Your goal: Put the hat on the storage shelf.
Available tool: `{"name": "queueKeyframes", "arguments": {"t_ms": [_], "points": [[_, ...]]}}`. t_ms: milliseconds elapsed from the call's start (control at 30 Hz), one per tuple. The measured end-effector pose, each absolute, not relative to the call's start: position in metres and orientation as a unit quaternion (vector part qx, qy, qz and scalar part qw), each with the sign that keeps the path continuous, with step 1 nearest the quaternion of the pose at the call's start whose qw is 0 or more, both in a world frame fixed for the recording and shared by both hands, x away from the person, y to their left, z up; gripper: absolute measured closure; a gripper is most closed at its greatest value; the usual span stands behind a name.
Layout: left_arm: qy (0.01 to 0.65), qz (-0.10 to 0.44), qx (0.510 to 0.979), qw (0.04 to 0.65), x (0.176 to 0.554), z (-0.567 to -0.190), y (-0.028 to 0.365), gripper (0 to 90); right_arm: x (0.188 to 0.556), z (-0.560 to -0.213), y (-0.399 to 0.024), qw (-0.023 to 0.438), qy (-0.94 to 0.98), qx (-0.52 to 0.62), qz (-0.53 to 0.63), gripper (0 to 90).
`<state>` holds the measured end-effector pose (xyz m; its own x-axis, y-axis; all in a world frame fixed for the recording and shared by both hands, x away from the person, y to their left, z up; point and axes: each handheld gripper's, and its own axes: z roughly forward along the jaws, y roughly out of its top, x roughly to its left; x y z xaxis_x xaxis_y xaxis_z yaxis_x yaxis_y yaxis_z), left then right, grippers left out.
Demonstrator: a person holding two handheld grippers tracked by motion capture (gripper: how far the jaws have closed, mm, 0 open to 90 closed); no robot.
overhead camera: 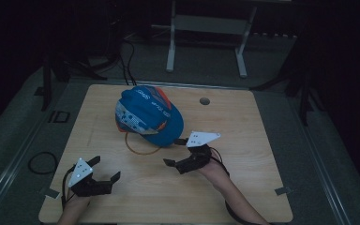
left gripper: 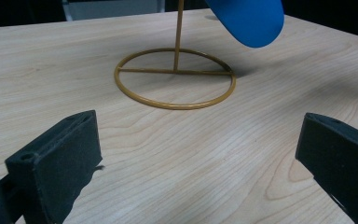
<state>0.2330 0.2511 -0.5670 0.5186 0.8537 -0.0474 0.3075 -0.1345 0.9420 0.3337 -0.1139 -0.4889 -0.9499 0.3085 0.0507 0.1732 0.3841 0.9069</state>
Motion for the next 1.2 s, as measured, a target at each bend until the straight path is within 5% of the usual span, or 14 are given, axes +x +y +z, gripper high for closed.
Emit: {"name": "queueKeyframes", "arguments": {"t_ms": [1200], "points": [[0.415, 0.276, 0.703, 0.508, 0.233, -0.568, 0.251, 0.5, 0.318, -0.554, -0.182, 0.094, 0.84, 0.202, 0.495, 14.7]]}}
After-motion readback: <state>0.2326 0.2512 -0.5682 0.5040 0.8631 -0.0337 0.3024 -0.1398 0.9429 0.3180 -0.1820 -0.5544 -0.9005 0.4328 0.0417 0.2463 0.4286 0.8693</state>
